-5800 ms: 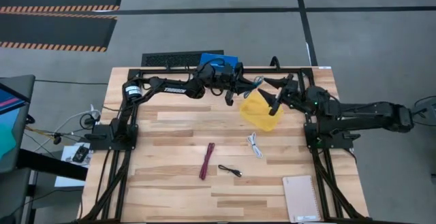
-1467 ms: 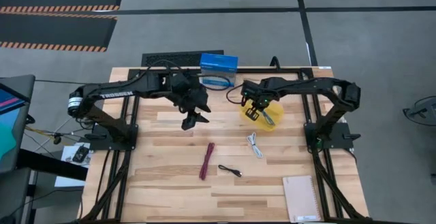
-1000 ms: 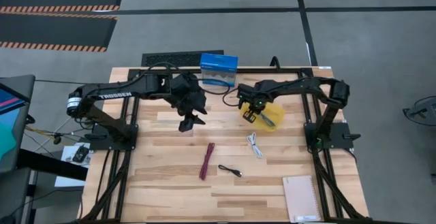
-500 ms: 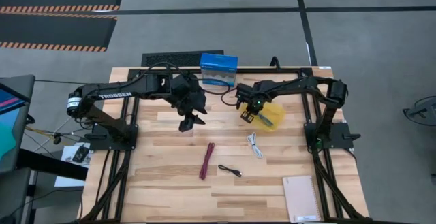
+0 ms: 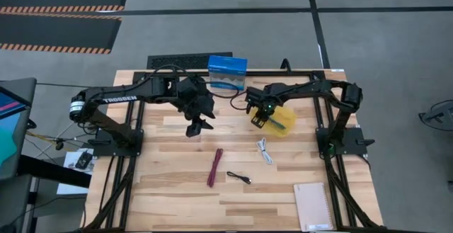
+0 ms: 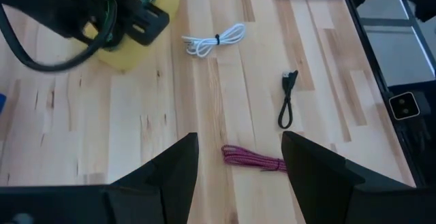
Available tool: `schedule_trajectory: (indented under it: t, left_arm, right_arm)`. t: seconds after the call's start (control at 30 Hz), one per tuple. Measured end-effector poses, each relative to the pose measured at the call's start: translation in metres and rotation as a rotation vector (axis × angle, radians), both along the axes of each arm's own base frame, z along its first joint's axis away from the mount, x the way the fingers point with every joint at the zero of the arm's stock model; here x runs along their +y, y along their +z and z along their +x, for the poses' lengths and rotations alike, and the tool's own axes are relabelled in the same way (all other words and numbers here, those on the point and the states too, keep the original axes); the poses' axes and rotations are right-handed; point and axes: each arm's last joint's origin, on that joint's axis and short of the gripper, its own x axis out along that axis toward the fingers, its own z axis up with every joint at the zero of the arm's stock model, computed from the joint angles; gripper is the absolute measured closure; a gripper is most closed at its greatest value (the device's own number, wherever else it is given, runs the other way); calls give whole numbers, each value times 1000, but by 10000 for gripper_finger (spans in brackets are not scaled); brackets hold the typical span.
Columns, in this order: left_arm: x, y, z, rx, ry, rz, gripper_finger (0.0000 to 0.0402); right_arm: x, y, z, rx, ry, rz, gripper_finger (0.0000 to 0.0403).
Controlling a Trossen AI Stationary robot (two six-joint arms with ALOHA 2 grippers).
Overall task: Pick and place USB-C Cables
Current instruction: Put the blue charger cable into the yellow bin, then put the pink charger cable into the yellow bin
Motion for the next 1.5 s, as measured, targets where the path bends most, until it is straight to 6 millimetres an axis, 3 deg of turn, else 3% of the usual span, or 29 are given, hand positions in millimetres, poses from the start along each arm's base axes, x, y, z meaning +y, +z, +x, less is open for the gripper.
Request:
schedule_trajectory:
  t: [0.23,0.47,0.53,0.7,0.9,1.13,1.37,1.5]
  left_arm:
    - [-1,-1,-1,18,-5,-5,203]
    - [-17,-11,-12,175,-65,-18,203]
    - [-25,-19,-12,192,-67,-34,203]
    - [-53,-62,-24,290,16,-32,203]
    - [-86,-113,-30,235,275,-14,203]
    - [-108,-146,-26,23,556,53,203]
    - [-119,-167,-10,-64,630,85,203]
    - [-126,-189,2,-58,632,49,203]
  right_arm:
    - [3,58,-8,-141,-1,-53,221]
    - [28,126,-49,-285,-54,-77,226]
    - [41,142,-61,-347,-76,-74,227]
    - [73,167,-80,-478,-71,-40,223]
    - [102,172,-81,-514,-43,-29,219]
    - [122,163,-69,-480,-43,-50,222]
    - [133,153,-60,-443,-63,-74,227]
    - [139,148,-57,-425,-49,-71,227]
